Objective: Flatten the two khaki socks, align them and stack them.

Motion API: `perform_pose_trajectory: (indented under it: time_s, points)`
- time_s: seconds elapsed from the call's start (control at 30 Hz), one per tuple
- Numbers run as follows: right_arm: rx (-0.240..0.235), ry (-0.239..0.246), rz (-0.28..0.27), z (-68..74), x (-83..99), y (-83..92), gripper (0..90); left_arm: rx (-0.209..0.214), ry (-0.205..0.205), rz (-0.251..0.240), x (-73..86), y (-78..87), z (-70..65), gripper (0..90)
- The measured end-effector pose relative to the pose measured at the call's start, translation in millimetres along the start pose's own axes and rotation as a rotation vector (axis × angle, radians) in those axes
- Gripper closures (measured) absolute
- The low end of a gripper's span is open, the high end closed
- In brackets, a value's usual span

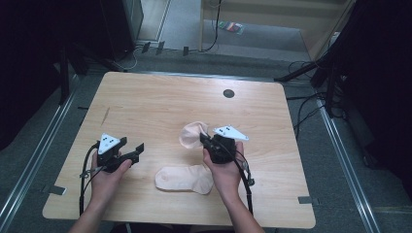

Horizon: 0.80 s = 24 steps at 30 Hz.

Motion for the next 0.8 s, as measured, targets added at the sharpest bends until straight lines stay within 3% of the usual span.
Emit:
perform_pose_trajectory:
  time_s: [0.23, 0.47, 0.53, 0.57, 0.63, 0.73, 0.8]
  points:
    - [-0.053, -0.015, 0.063, 25.4, 29.2, -18.5, 87.4, 0.029, -0.014, 0.025, 4.6, -5.1, -7.6, 28.8]
    - [-0.035, -0.006, 0.122, 40.4, 49.9, -50.9, 86.2, 0.056, -0.023, 0.055, 10.0, -11.4, -12.8, 29.1]
    - [-0.068, -0.018, 0.154, 42.2, 55.4, -60.9, 70.4, 0.055, -0.025, 0.067, 11.5, -12.9, -12.9, 29.1]
    - [-0.083, -0.017, 0.156, 42.6, 55.8, -62.2, 60.0, 0.047, -0.024, 0.068, 12.0, -13.6, -12.6, 28.9]
    - [-0.097, -0.028, 0.126, 41.4, 51.4, -59.2, 49.3, 0.036, -0.024, 0.079, 13.0, -14.3, -11.8, 28.9]
    - [-0.053, -0.034, 0.048, 27.6, 37.0, -44.4, 48.9, 0.031, -0.034, 0.089, 13.9, -14.9, -11.5, 29.3]
    - [-0.009, -0.027, 0.032, 14.3, 32.1, -36.5, 51.8, 0.026, -0.031, 0.102, 15.2, -15.6, -11.2, 31.3]
Point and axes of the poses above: each handheld gripper's, and its own axes: y roughly backward along the jaws, x roughly out of its underside, z roughly to its left, the point moved 6 cm from there along -y, roughly forward along the jaws
